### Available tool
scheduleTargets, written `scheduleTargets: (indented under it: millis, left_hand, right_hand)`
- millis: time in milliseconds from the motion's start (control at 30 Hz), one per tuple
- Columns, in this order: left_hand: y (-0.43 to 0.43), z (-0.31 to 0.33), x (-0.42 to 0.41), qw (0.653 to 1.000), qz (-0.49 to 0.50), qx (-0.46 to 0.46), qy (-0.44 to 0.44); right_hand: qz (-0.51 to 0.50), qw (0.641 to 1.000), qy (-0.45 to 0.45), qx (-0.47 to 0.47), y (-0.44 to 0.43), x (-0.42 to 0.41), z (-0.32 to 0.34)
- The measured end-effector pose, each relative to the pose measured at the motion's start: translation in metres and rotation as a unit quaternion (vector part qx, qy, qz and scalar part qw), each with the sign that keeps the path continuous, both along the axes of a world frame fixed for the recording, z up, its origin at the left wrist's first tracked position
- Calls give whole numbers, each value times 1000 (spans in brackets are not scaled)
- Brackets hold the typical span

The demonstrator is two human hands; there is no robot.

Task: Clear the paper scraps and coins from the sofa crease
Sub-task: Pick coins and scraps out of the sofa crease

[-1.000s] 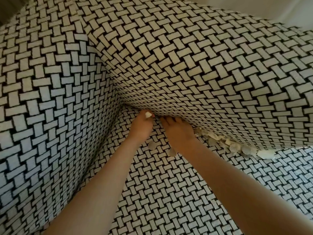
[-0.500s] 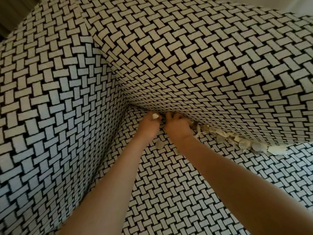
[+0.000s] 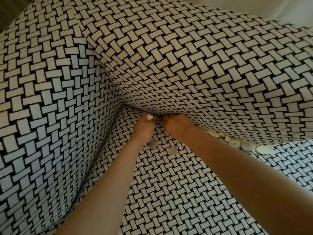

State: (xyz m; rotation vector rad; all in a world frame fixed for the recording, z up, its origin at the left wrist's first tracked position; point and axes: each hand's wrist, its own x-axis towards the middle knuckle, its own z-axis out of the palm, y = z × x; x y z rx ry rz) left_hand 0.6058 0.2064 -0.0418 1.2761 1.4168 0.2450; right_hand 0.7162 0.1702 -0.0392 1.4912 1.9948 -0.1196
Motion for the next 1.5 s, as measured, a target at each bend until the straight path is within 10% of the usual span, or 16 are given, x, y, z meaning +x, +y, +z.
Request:
scheduleTargets:
  millis: [400,767,1100,1300,1500]
  left_hand:
    - [-7,4,-2,1000,1,-9,-2]
    - [-22,12,4,998,42,-50,-1]
    - [-37,5,17,979,134,-134,-68]
    - [-48,9,27,976,120,-169,-66]
    - [-47,10,33,976,119,-174,-54]
  right_hand:
    - [-46,997,-64,-5,-4,-17,-3]
    - [-299,950,91,19,-18,-29,19]
    - [-535,756,373,55,-44,-7,43]
    - [-704,528,464,97,-60,6,35]
    - [-613,724,301,102,-61,5,25]
